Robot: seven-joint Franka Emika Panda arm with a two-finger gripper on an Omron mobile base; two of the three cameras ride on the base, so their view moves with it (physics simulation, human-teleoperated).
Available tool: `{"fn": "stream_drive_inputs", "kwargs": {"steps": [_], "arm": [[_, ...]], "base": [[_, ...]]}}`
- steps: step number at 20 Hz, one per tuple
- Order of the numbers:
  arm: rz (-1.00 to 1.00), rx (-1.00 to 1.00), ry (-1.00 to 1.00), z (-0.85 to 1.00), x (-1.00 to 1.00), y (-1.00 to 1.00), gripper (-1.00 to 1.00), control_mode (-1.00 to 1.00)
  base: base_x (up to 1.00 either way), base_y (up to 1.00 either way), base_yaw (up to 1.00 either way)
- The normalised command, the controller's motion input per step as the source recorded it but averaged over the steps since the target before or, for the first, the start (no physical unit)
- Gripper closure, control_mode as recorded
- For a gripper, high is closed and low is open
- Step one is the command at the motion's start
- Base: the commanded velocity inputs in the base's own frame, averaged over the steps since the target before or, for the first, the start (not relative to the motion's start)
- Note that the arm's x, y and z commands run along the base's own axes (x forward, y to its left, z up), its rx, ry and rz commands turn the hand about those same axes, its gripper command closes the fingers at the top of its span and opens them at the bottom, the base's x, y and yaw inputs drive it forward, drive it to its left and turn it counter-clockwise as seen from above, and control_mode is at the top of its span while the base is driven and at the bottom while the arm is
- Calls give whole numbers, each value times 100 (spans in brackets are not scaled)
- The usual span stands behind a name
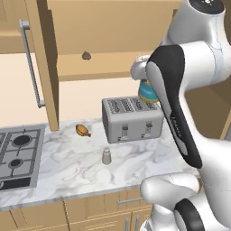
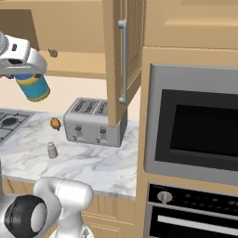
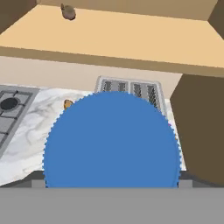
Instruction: Pick the mayonnaise and shaker from the counter and place them in the cabinet.
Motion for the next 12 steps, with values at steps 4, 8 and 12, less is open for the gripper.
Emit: {"fn": "stream_drive_inputs", "kwargs": {"steps": [4,8,12], "arm": [[-16,1,-2,38,2,0,100,-100],[-11,0,0,10,21,-7,100,-100],[-1,0,0,0,35,-10,100,-100]], "base": [[0,0,0],[0,0,0],[0,0,0]]}}
